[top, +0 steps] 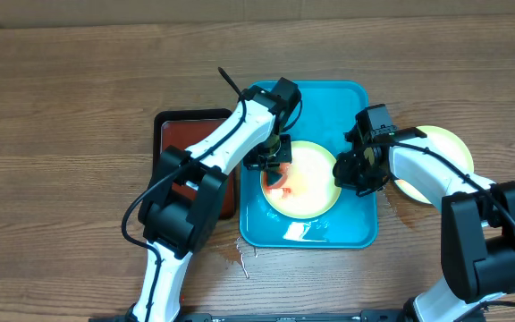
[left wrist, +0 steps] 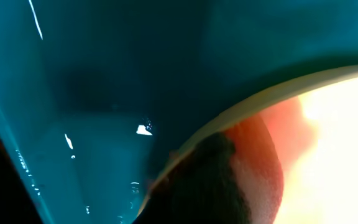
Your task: Clean dirty plates on tray and stack at the side
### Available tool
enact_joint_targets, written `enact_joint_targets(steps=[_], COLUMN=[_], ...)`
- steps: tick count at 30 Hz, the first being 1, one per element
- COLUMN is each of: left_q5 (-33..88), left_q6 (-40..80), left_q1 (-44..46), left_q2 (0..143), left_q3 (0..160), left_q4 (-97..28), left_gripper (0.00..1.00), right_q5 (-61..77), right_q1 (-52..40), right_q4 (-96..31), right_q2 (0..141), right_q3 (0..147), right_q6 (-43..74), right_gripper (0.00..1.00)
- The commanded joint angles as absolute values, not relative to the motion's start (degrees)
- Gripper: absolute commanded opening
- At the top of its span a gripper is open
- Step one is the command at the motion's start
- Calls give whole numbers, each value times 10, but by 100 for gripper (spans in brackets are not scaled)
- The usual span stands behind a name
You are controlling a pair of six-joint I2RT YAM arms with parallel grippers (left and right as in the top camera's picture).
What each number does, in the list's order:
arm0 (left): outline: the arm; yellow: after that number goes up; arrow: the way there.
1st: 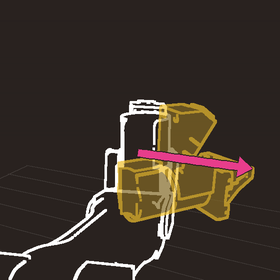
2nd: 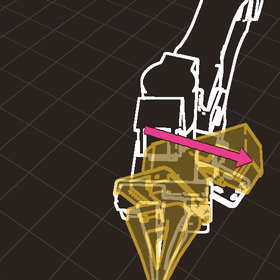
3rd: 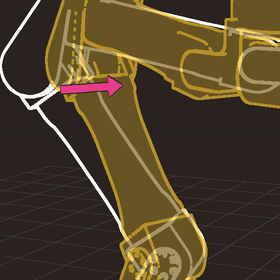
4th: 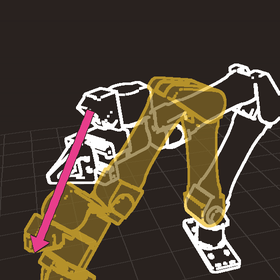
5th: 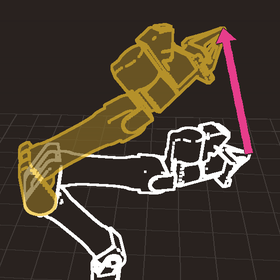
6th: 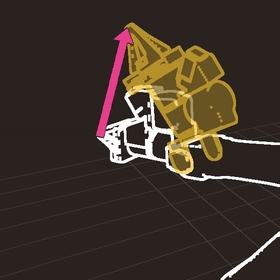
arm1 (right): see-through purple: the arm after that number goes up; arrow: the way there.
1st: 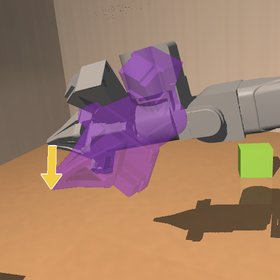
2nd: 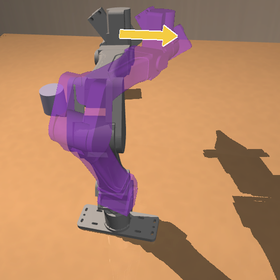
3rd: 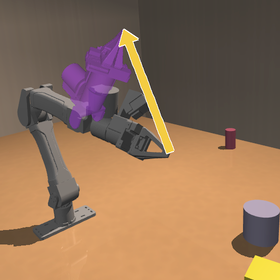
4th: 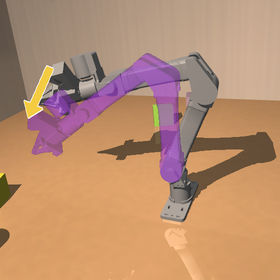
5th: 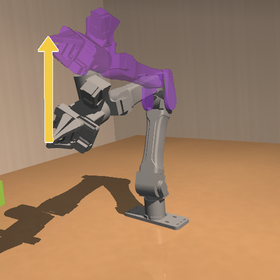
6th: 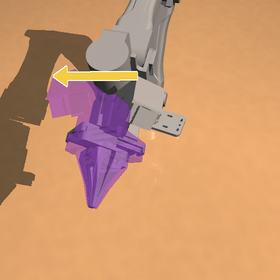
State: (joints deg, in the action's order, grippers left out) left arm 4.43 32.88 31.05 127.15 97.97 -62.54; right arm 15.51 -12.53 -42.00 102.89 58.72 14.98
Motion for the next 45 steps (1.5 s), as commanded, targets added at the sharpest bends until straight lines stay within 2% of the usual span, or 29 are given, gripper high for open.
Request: enact_joint_targets(steps=[1, 8, 14, 17, 27, 34, 37, 45], left_q5=[37, 288, 311, 271, -30, -83, -41, 206], left_q6=[299, 287, 286, 283, 305, 303, 281, 244], left_q1=[304, 344, 372, 366, 306, 289, 291, 329], left_q2=[1274, 1296, 1305, 1305, 1303, 1303, 1303, 1327], left_q3=[982, 981, 981, 981, 984, 1018, 1033, 1032], left_q4=[-616, -539, -554, -599, -707, -724, -702, -575], left_gripper=[4, 4, 4, 4, 4, 4, 4, 4], right_q5=[129, 129, 129, 129, 129, 129, 129, 129], right_q1=[-123, -123, -123, -123, -123, -123, -123, -123], right_q4=[-422, -423, -426, -427, -427, -426, -425, -425], right_q2=[1033, 1033, 1033, 1033, 1033, 1033, 1033, 1033], right_q3=[585, 585, 585, 585, 585, 585, 585, 585], right_q6=[157, 157, 157, 157, 157, 156, 156, 157], right_gripper=[4, 4, 4, 4, 4, 4, 4, 4])
